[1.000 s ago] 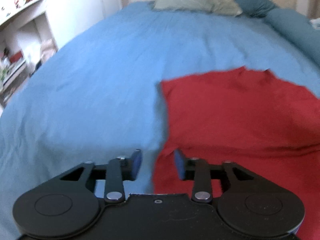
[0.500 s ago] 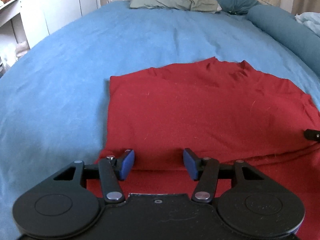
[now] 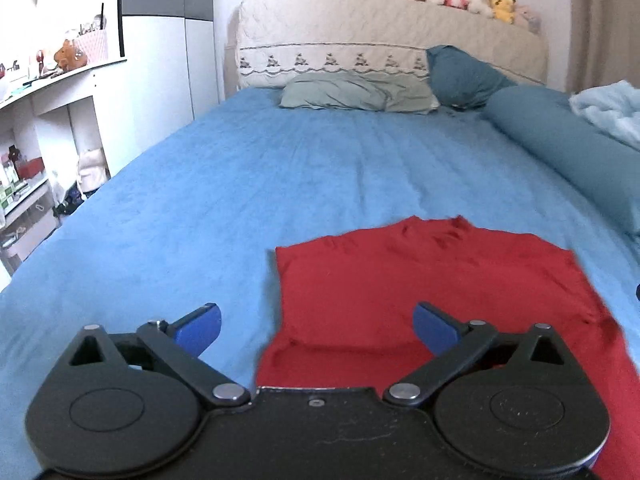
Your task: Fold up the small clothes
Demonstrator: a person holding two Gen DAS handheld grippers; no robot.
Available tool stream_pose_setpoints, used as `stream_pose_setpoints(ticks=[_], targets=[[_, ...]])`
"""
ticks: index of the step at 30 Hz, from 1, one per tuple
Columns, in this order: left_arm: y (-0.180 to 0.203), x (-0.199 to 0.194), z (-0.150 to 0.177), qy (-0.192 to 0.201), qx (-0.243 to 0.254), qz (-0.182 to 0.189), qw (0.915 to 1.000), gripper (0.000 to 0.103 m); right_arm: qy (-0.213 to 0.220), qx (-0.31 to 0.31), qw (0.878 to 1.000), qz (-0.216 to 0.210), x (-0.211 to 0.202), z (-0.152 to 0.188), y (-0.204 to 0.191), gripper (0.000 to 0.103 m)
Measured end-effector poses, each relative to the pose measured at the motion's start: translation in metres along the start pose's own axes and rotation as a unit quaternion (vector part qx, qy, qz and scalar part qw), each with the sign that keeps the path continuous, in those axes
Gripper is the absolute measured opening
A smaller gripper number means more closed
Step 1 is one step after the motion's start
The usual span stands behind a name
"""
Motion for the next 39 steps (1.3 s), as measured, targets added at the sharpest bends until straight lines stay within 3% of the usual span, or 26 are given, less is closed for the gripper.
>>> stream_pose_setpoints(ticks=[5, 8, 11, 15, 17, 22, 23, 25, 30, 39], targets=[[-0.011, -0.067, 0.032, -0.015, 0.002, 0.028, 0.9995, 0.103, -0.022, 0.009, 1.000, 0.005, -0.086, 0.029, -0.004, 0.102], [-0.019, -0.095, 0.064, -0.053, -0.023, 0.033, 0.9978, 0.103, -0.040, 0.011, 0.999, 0.013, -0.127, 0.062, -0.009, 0.102], [-0.025, -0.118, 0.101, -0.078, -0.056, 0.055, 0.9939, 0.102, -0.063, 0.021, 0.998, 0.017, -0.155, 0.097, -0.012, 0.102], [-0.030, -0.132, 0.145, -0.104, -0.068, 0.045, 0.9912, 0.090, -0.076, 0.018, 0.996, 0.043, -0.177, 0.139, -0.015, 0.101], [-0.031, -0.131, 0.163, -0.115, -0.077, 0.043, 0.9895, 0.086, -0.082, 0.030, 0.995, 0.044, -0.182, 0.160, -0.015, 0.101], [-0.031, -0.125, 0.199, -0.136, -0.089, 0.037, 0.9861, 0.060, -0.093, 0.055, 0.993, 0.051, -0.180, 0.200, -0.017, 0.099], [-0.031, -0.124, 0.204, -0.137, -0.088, 0.036, 0.9859, 0.059, -0.096, 0.055, 0.992, 0.060, -0.177, 0.207, -0.019, 0.099], [-0.029, -0.122, 0.213, -0.139, -0.082, 0.034, 0.9864, 0.055, -0.102, 0.054, 0.991, 0.072, -0.173, 0.218, -0.023, 0.089], [-0.026, -0.116, 0.223, -0.138, -0.059, 0.031, 0.9882, 0.050, -0.121, 0.043, 0.987, 0.095, -0.159, 0.239, -0.032, 0.075], [-0.022, -0.109, 0.230, -0.137, -0.052, 0.025, 0.9889, 0.050, -0.119, 0.015, 0.987, 0.108, -0.151, 0.250, -0.042, 0.064]])
Point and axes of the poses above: each gripper's, at about its wrist camera, not at the fingertips, and x roughly the way its jaws point, y to its right, z to its underside, the point moved 4 cm from there along x, roughly the way its jaws point, and after that the axes turned 3 degrees about -y, right-handed, at the moved point
